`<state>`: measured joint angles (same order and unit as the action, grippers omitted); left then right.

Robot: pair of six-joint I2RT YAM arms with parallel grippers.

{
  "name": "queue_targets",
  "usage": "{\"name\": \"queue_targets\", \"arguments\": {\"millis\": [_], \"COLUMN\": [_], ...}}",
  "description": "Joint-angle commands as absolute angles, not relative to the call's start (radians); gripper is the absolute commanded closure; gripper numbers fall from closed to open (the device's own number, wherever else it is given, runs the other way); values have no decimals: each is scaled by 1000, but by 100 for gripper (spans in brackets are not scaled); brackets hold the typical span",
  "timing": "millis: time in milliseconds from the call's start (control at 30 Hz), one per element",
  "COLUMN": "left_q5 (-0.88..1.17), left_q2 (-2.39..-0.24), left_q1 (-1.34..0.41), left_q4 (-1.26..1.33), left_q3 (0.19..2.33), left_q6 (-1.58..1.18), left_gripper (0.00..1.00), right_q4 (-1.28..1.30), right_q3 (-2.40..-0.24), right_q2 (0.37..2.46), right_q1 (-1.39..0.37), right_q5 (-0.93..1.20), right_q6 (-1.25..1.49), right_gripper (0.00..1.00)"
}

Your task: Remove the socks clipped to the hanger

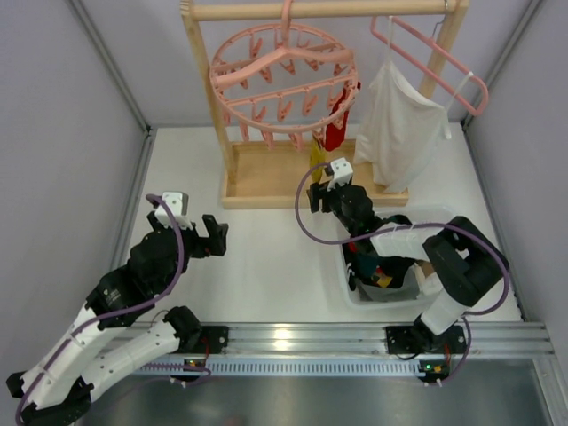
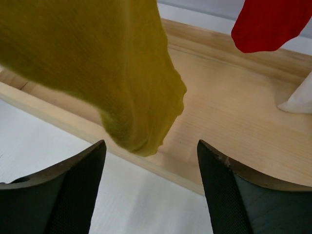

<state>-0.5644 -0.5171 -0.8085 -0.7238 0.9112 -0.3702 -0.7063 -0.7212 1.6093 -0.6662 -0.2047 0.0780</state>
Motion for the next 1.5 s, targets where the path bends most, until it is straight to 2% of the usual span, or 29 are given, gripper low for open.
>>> {"name": "queue_targets", "arguments": {"millis": [0,33,167,200,233,300,333,433,633,767,933,1067,1200,1333,1467], "left_q5": [-532,-528,-505,-497,-491,-468,-462,-420,-287,-253,-262,-374,-491,-794,-857], "left_q2": [-528,-528,-529,-529,-528,-528,-526,-531,-630,-797,-966,-1061,-1121,-1221,-1271], "left_q1": [-805,-805,-805,-805,-805,-807,-805,-807,-807,-807,-807,-810,-836,-1021,-1078], "left_q4": [-675,-675,-673,-675,-675,-678,-678,-672,-661,-664,-672,-702,-712,-718,-726], "left_q3": [917,917,925,931,934,952,960,1005,1228,1441,1633,1745,1750,1767,1828], "left_q6": [-364,-364,-360,-360,-364,-367,-370,-394,-454,-454,-443,-433,-407,-328,-296], "left_gripper": [2,2,2,2,2,2,2,2,2,2,2,1,2,1,1], "right_q4": [-925,-940,-1002,-1029,-1043,-1074,-1103,-1132,-1120,-1031,-970,-890,-830,-758,-712], "right_q3": [-769,-778,-795,-795,-792,-778,-770,-740,-664,-678,-721,-808,-874,-960,-1046], "right_q2": [1657,1667,1719,1726,1730,1732,1729,1706,1593,1568,1584,1617,1649,1709,1755], "right_q1": [-663,-663,-661,-663,-664,-667,-670,-689,-799,-965,-1094,-1199,-1265,-1307,-1334], "right_q5": [-198,-196,-175,-170,-167,-166,-166,-189,-325,-530,-588,-662,-727,-759,-779], "right_q6": [54,55,66,69,71,72,69,64,41,-34,-18,-35,-25,-38,-40], "right_gripper": [31,35,38,43,57,73,86,100,100,100,100,100,100,100,100]}}
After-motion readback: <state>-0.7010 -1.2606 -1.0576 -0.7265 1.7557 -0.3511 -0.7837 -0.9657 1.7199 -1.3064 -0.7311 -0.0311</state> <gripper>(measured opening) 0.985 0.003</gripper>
